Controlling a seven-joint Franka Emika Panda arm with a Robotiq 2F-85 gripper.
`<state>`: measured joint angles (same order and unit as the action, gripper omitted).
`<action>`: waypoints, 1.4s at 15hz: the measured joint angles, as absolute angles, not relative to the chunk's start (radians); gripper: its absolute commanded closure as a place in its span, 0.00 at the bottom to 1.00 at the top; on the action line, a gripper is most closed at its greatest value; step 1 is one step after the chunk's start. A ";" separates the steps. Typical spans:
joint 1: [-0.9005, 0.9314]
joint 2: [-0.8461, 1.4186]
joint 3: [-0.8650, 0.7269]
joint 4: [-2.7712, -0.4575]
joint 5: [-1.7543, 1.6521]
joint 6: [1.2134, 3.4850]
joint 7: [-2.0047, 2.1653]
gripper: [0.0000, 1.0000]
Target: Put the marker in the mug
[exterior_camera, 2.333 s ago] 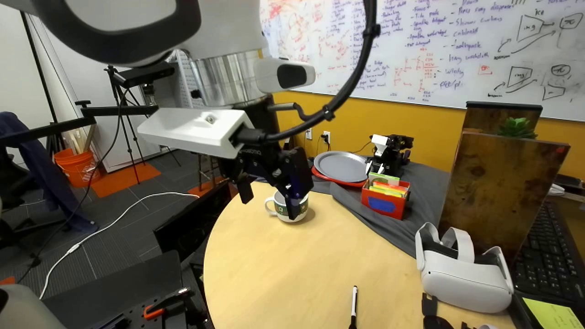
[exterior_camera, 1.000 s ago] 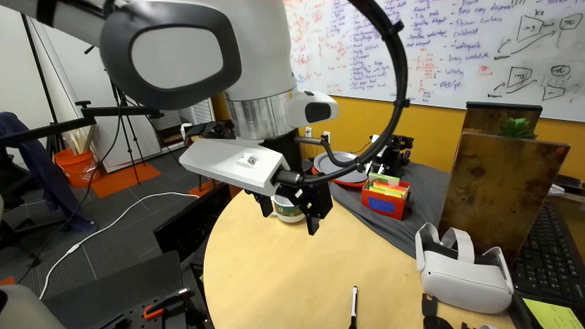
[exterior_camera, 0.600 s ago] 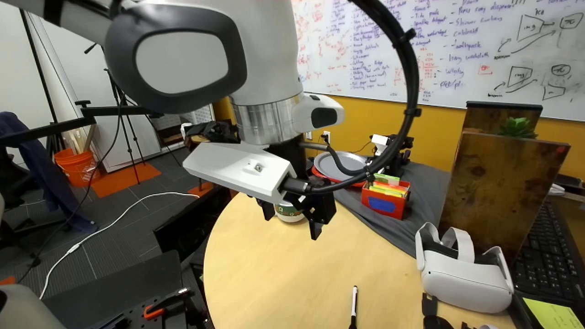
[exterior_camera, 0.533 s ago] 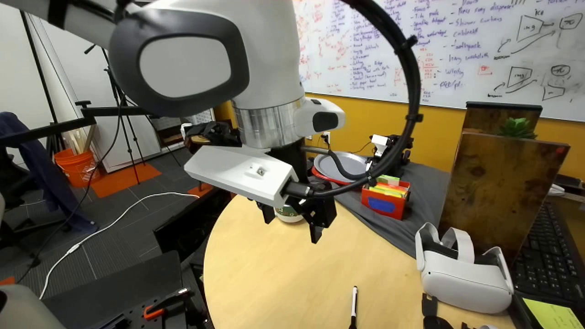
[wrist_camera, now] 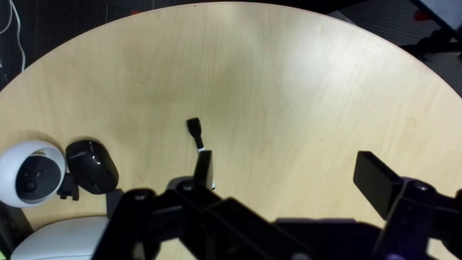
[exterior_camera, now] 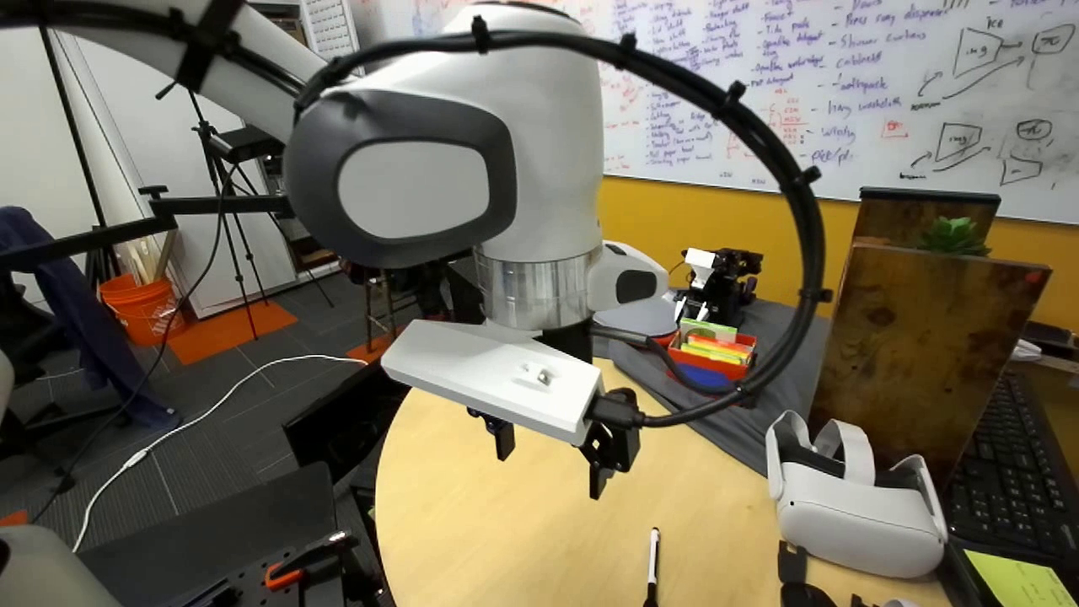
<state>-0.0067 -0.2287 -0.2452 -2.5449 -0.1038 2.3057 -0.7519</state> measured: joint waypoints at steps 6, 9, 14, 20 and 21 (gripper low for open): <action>-0.019 -0.107 -0.241 -2.487 -0.091 2.307 -0.851 0.00; -0.030 -0.051 -0.232 -2.460 -0.087 2.310 -0.896 0.00; -0.056 0.037 -0.203 -2.410 -0.067 2.310 -0.963 0.00; -0.090 0.138 -0.162 -2.352 -0.055 2.310 -1.002 0.00; -0.095 0.154 -0.155 -2.344 -0.055 2.310 -1.002 0.00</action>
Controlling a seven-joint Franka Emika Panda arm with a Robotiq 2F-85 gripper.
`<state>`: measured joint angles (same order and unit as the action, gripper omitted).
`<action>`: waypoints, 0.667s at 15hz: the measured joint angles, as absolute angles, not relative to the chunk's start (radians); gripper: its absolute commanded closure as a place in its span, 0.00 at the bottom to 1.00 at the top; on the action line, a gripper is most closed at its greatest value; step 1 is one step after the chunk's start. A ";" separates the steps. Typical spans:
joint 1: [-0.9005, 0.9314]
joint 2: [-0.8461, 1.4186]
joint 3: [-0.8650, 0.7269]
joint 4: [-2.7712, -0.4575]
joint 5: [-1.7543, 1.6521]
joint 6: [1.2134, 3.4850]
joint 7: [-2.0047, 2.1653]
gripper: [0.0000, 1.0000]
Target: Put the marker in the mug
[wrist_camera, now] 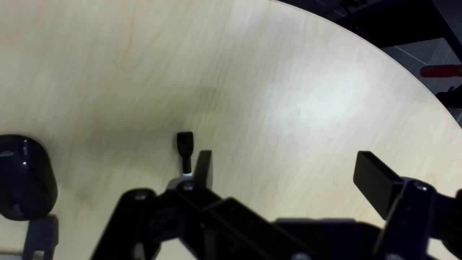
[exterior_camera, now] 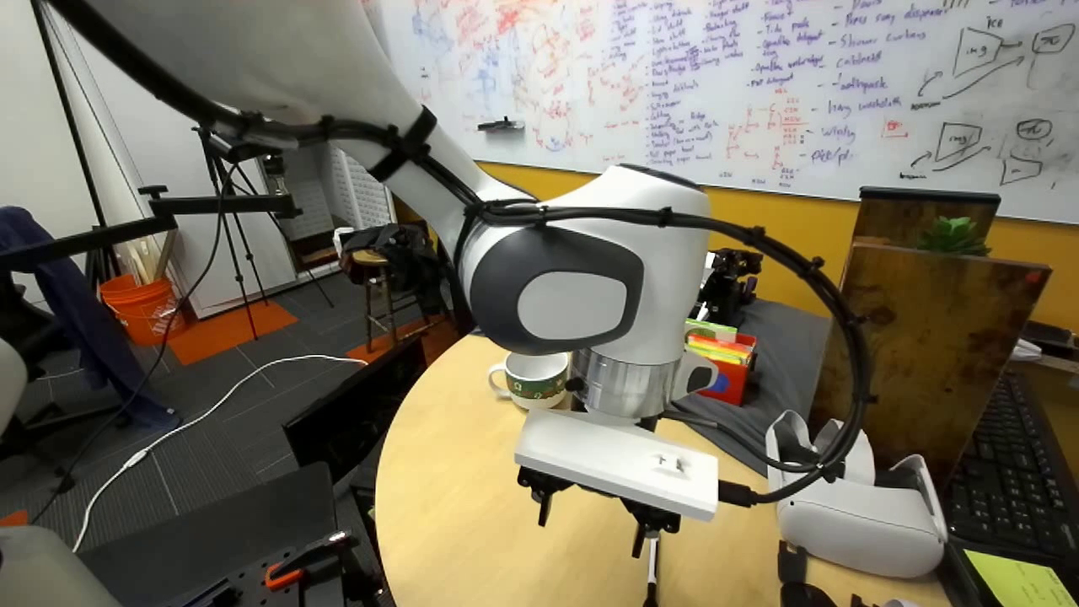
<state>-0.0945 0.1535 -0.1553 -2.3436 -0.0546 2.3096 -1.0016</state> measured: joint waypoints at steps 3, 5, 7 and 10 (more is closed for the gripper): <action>-0.108 0.195 -0.135 -2.320 -0.055 2.310 -1.002 0.00; -0.116 0.220 -0.123 -2.306 -0.055 2.310 -1.002 0.00; -0.126 0.245 -0.111 -2.289 -0.052 2.312 -1.002 0.00; -0.139 0.281 -0.098 -2.272 -0.048 2.359 -1.002 0.00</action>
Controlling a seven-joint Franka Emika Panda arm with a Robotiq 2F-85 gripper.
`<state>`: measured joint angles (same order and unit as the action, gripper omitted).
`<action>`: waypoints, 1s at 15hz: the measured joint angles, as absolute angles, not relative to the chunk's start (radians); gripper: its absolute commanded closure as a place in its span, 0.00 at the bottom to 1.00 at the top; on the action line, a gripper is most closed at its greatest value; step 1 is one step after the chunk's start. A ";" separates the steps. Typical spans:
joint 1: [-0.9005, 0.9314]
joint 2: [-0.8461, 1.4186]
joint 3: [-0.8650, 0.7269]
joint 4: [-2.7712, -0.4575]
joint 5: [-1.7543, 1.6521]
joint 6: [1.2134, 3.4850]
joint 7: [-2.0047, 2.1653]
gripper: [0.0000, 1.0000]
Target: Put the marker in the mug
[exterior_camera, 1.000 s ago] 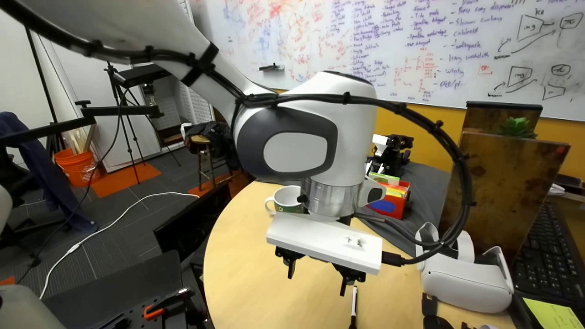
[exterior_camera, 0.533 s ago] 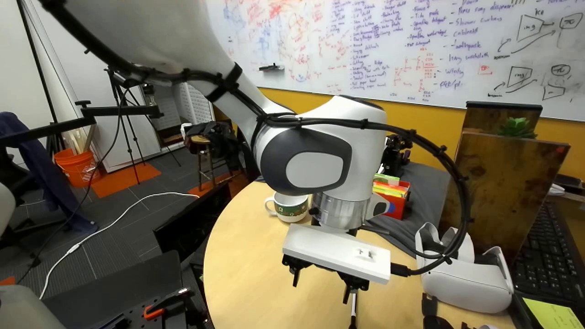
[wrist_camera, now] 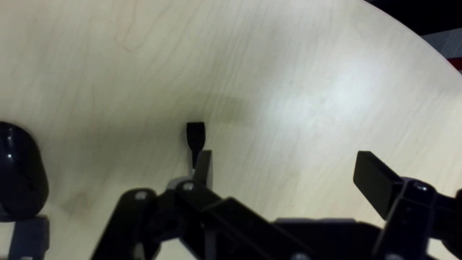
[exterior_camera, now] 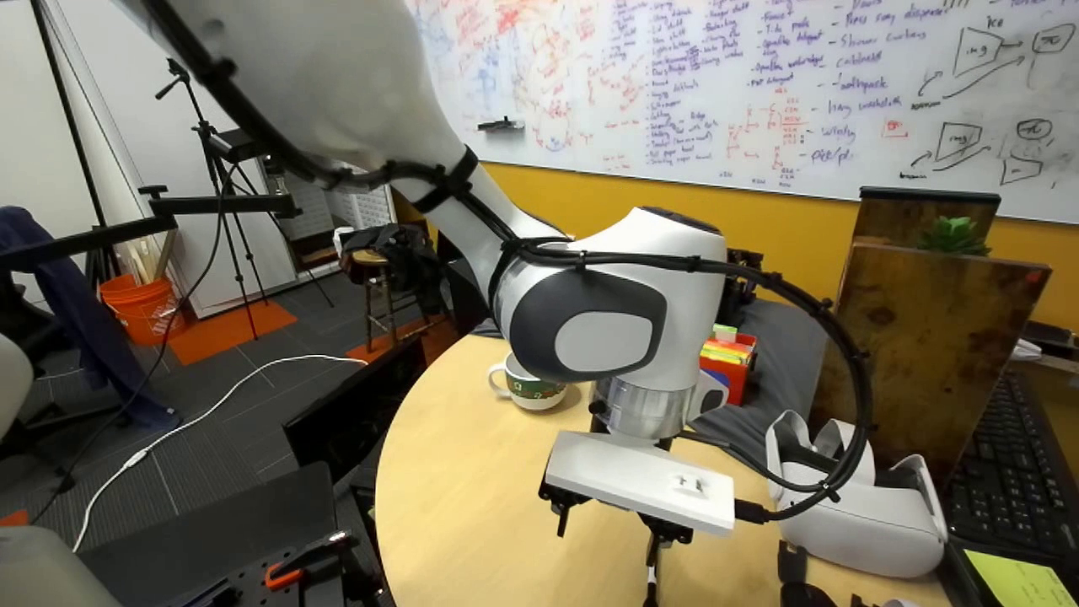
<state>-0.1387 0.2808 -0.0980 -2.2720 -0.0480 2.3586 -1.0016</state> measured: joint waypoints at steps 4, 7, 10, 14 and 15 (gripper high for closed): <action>-0.149 0.325 -0.087 -2.268 -0.052 2.464 -1.002 0.00; -0.157 0.348 -0.077 -2.268 -0.052 2.492 -1.001 0.00; -0.158 0.350 -0.075 -2.268 -0.052 2.492 -1.001 0.00; -0.158 0.350 -0.076 -2.269 -0.069 2.492 -0.988 0.00; -0.159 0.350 -0.077 -2.269 -0.077 2.492 -0.983 0.00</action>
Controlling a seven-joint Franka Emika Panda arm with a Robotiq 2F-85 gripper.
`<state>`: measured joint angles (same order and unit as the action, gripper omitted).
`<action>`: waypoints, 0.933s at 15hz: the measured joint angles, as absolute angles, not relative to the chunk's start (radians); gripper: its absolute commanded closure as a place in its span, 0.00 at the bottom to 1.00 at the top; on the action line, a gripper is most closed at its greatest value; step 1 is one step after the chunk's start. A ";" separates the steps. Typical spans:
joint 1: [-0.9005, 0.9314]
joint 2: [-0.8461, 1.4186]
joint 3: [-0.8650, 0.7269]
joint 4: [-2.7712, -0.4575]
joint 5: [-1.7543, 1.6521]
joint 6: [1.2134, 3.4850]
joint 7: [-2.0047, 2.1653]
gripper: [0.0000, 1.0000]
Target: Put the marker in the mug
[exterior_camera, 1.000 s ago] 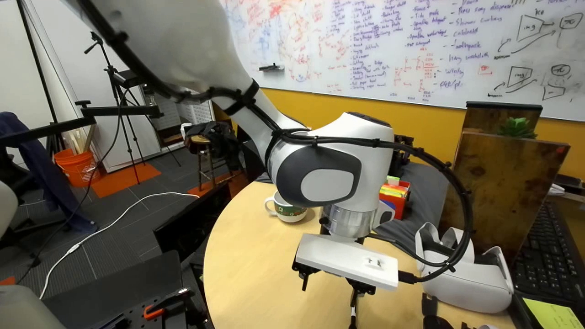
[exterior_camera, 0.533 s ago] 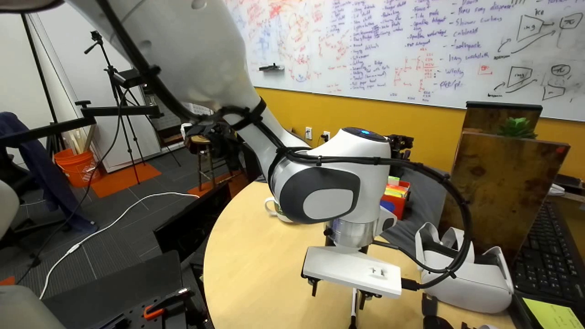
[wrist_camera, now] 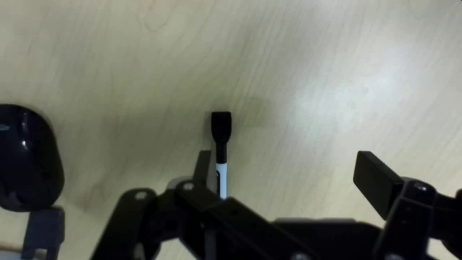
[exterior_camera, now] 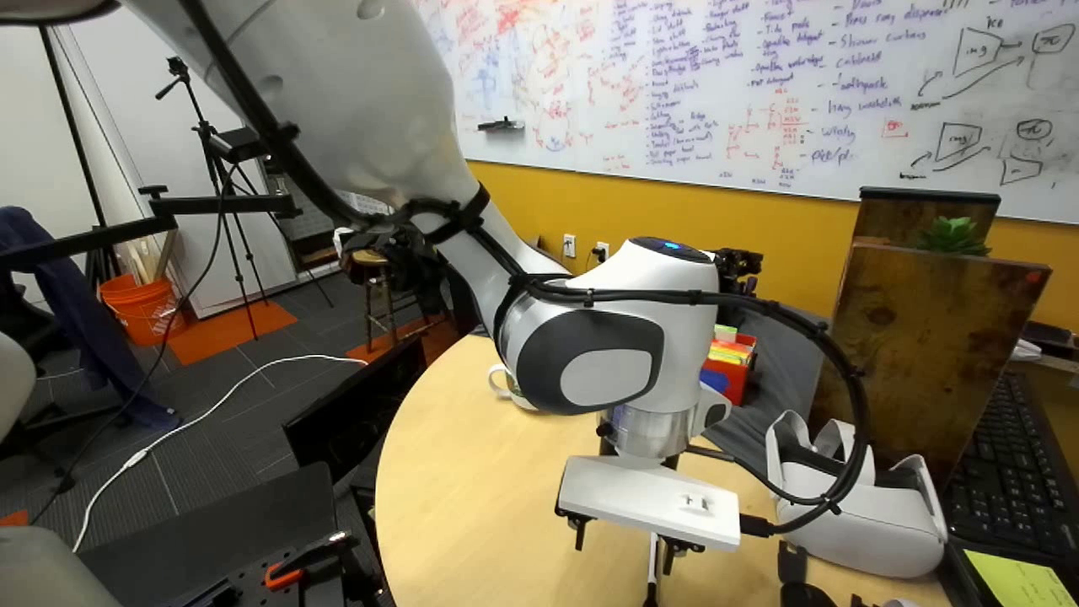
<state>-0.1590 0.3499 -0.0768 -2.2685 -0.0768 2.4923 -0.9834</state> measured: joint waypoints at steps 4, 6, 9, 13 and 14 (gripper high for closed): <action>-0.168 0.353 -0.078 -2.264 -0.110 2.493 -0.983 0.00; -0.173 0.362 -0.076 -2.254 -0.113 2.493 -0.995 0.00; -0.181 0.391 -0.072 -2.223 -0.113 2.494 -1.016 0.00; -0.186 0.440 -0.063 -2.176 -0.115 2.509 -1.043 0.00; -0.186 0.453 -0.061 -2.165 -0.116 2.514 -1.043 0.00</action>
